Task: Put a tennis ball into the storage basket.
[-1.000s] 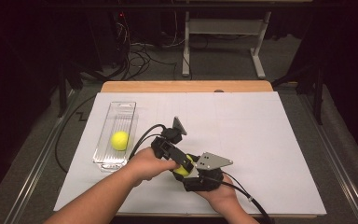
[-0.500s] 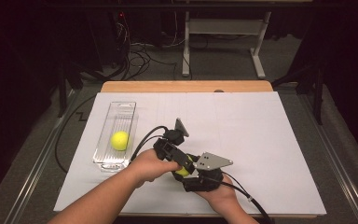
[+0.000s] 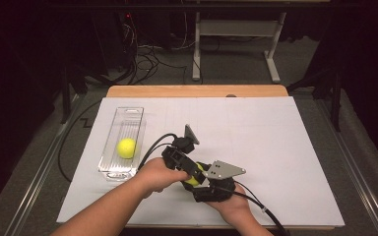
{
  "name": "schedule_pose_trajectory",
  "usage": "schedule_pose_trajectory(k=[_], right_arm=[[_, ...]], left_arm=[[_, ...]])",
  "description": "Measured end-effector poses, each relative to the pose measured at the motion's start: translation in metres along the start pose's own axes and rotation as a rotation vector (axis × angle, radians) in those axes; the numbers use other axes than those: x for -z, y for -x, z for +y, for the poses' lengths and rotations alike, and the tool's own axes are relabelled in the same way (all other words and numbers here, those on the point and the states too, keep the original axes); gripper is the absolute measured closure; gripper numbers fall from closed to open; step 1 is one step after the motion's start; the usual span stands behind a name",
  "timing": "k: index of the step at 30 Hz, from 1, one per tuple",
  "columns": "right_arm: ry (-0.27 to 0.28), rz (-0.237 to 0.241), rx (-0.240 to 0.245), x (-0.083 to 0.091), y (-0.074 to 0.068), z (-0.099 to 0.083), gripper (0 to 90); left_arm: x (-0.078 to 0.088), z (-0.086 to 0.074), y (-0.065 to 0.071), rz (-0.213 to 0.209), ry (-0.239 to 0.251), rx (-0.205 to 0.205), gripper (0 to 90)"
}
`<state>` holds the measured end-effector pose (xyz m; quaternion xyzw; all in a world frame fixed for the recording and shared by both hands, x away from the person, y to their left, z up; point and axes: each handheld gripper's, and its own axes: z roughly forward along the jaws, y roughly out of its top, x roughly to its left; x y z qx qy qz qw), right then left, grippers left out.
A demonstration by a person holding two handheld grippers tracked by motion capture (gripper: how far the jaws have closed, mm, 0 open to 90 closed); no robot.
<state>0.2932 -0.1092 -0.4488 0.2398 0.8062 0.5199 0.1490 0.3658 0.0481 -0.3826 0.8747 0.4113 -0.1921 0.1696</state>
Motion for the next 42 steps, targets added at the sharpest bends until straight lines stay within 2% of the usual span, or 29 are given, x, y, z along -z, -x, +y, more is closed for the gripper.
schedule_pose_trajectory(k=[13, 21, 25, 27, 36, 42], right_arm=[[-0.001, 0.002, -0.002, -0.0008, -0.0014, -0.0004, 26.8], [0.001, -0.001, 0.015, -0.0018, -0.0028, -0.001, 26.5], [-0.004, -0.007, 0.006, -0.0018, -0.004, -0.0015, 26.4], [-0.001, -0.008, 0.018, -0.0022, -0.0035, -0.0015, 26.3], [0.008, -0.009, 0.018, -0.0017, -0.0037, -0.0014, 25.9], [0.01, -0.018, 0.021, -0.0021, -0.0049, -0.002, 21.4]], left_arm=[[0.0001, -0.0003, 0.0007, 0.014, -0.013, -0.009, 26.6], [-0.0004, -0.0008, 0.0015, 0.025, -0.021, -0.013, 26.8], [-0.0009, -0.001, 0.0017, 0.031, -0.02, -0.018, 27.0], [-0.001, -0.0009, 0.0018, 0.034, -0.02, -0.018, 27.0], [0.0001, -0.001, 0.0018, 0.027, -0.017, -0.013, 27.1], [0.0005, -0.0013, 0.0014, 0.034, -0.02, -0.015, 27.1]])
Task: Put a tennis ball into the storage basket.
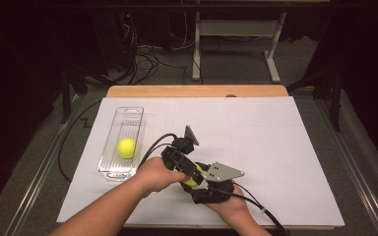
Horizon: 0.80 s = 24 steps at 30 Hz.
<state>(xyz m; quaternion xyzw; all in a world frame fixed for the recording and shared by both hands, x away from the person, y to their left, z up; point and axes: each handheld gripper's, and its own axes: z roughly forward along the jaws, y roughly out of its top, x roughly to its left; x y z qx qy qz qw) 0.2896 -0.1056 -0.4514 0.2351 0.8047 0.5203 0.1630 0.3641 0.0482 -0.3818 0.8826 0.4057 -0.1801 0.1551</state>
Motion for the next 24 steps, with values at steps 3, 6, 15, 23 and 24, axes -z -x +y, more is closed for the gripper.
schedule_pose_trajectory(k=[3, 6, 15, 23, 24], right_arm=[[0.002, -0.003, -0.006, -0.0003, 0.0001, -0.0001, 19.1], [0.006, -0.006, -0.005, -0.0007, 0.0005, 0.0, 16.1], [0.015, -0.008, -0.021, -0.0021, 0.0002, -0.0005, 6.2], [0.028, -0.015, -0.022, -0.0011, 0.0, 0.0002, 0.1], [0.029, -0.015, -0.018, -0.0011, 0.0003, 0.0002, 0.1]], left_arm=[[0.0007, -0.0002, -0.0005, -0.001, 0.004, 0.002, 27.1], [0.0012, -0.0004, -0.0007, 0.0, 0.006, 0.004, 27.1], [0.0014, -0.0007, -0.0013, 0.008, 0.004, 0.0, 27.1], [0.0034, -0.0013, -0.0026, 0.017, 0.001, 0.004, 27.1], [0.0037, -0.0014, -0.0028, 0.017, 0.003, 0.004, 27.0]])
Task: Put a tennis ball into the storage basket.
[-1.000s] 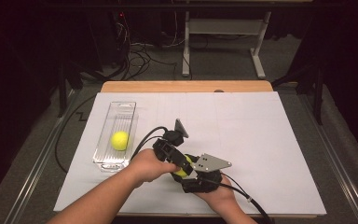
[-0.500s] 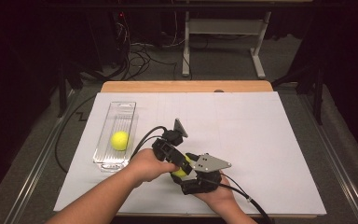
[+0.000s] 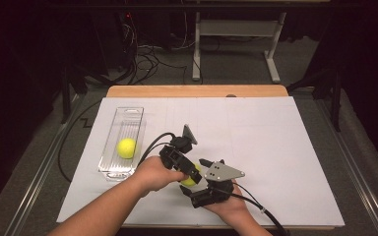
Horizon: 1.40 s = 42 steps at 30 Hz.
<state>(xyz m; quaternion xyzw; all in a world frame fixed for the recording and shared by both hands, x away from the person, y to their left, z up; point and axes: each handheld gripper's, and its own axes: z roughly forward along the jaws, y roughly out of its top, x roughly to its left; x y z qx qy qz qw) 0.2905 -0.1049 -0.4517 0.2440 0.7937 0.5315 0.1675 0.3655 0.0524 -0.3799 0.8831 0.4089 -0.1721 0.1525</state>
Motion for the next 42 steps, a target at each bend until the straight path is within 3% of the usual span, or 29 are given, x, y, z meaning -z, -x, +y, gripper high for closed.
schedule_pose_trajectory(k=[17, 29, 35, 42], right_arm=[[-0.018, -0.015, -0.006, 0.016, 0.009, -0.009, 0.1], [-0.023, -0.067, -0.028, 0.037, 0.028, -0.012, 0.1], [-0.029, -0.095, -0.019, 0.046, 0.036, -0.015, 0.1], [-0.023, -0.143, -0.026, 0.069, 0.051, -0.02, 0.1]], left_arm=[[0.004, -0.007, -0.01, 0.061, -0.002, 0.017, 27.0], [0.01, -0.014, -0.019, 0.118, -0.011, 0.032, 26.9], [0.015, -0.017, -0.023, 0.127, -0.004, 0.04, 27.0], [0.017, -0.02, -0.026, 0.15, -0.01, 0.04, 27.0]])
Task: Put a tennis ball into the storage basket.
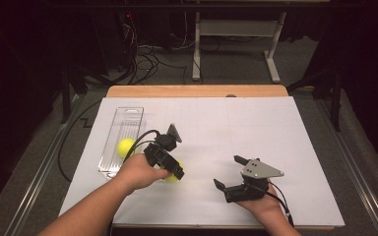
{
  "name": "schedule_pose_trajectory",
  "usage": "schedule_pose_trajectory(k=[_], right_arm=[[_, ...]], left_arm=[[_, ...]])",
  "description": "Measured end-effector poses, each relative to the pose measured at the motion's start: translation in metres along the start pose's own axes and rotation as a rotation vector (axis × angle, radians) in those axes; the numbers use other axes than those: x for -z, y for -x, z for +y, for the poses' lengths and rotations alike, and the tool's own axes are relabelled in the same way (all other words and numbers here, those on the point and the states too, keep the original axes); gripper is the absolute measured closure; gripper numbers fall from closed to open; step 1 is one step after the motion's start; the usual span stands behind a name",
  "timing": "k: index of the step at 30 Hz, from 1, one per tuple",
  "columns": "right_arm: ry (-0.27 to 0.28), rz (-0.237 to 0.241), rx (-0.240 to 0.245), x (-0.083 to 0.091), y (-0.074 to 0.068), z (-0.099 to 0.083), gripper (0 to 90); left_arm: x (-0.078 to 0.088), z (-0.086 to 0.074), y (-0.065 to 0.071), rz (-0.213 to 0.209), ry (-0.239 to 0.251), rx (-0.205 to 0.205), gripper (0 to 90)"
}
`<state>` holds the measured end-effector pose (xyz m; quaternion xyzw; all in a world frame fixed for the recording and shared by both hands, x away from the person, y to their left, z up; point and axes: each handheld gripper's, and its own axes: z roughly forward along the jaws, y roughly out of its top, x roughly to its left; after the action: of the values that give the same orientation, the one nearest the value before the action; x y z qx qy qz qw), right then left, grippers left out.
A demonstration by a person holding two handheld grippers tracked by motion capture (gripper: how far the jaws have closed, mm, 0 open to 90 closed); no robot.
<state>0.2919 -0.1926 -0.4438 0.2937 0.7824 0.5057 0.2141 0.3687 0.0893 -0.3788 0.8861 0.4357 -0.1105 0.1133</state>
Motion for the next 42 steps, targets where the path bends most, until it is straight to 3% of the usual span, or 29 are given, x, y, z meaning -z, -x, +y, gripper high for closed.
schedule_pose_trajectory(k=[11, 23, 35, 42], right_arm=[[0.026, -0.065, -0.029, 0.031, 0.023, -0.008, 0.1], [0.045, -0.108, -0.055, 0.053, 0.036, -0.017, 0.1], [0.055, -0.105, -0.059, 0.051, 0.038, -0.021, 0.1], [0.065, -0.107, -0.066, 0.053, 0.039, -0.023, 0.1]], left_arm=[[0.001, -0.007, -0.009, 0.013, -0.008, 0.012, 27.0], [0.003, -0.015, -0.017, 0.033, -0.016, 0.03, 27.0], [0.003, -0.018, -0.021, 0.049, -0.037, 0.04, 27.0], [0.014, -0.021, -0.024, 0.055, -0.044, 0.05, 27.0]])
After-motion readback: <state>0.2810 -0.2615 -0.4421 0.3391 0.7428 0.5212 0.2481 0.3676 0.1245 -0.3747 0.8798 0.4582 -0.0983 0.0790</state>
